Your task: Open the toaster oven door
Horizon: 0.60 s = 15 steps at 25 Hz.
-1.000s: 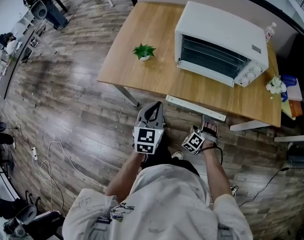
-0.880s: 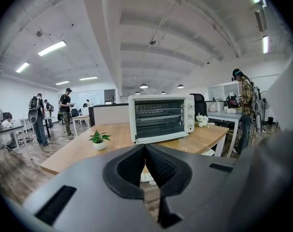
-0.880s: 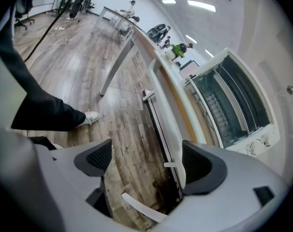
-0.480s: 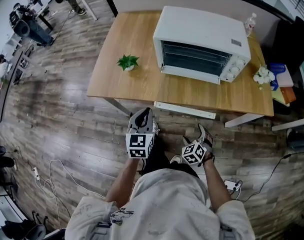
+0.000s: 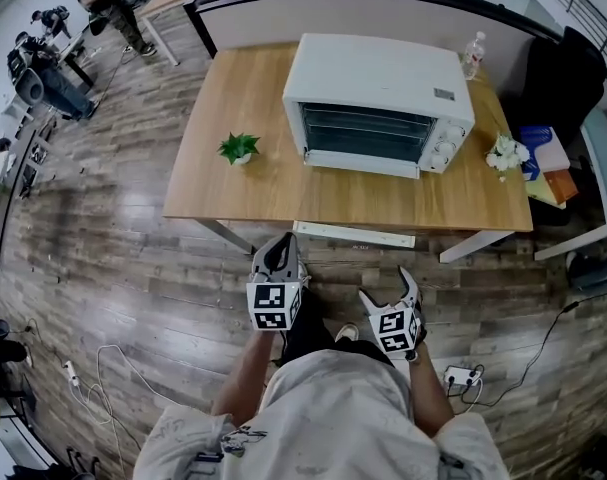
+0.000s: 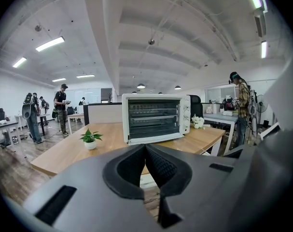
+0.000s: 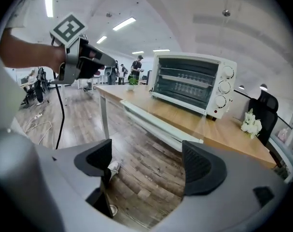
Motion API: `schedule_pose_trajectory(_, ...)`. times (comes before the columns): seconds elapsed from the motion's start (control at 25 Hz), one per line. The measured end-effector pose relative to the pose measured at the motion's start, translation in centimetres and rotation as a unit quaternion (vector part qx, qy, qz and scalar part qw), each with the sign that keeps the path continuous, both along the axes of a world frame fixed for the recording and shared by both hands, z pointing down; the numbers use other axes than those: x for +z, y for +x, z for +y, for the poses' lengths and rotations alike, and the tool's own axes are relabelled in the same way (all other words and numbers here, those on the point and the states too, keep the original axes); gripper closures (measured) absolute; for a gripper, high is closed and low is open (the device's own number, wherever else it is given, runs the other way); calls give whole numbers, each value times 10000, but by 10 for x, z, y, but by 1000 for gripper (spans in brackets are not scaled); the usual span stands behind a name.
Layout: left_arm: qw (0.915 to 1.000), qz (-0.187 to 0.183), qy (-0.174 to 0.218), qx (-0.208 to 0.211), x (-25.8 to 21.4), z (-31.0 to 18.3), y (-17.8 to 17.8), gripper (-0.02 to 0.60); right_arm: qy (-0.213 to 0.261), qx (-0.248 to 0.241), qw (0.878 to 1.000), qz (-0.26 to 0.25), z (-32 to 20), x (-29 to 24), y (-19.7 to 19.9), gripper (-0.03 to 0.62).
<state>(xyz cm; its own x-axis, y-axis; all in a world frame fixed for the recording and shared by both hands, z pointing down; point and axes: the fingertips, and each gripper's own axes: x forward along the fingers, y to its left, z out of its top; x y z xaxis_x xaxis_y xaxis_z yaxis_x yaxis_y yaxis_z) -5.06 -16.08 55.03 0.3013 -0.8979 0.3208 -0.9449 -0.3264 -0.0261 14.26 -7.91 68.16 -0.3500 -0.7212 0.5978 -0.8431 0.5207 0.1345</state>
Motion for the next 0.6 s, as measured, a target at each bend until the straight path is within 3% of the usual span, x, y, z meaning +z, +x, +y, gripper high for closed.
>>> schedule_pose_trajectory(0.32, 10000, 59, -1, 56, 1, 0, 9, 568, 441, 277, 9977, -425, -3, -51, 13, 131)
schedule_pose_trajectory(0.6, 9997, 179, 130, 56, -13, -1, 11, 566, 1103, 401, 9907, -686, -24, -115, 23, 132)
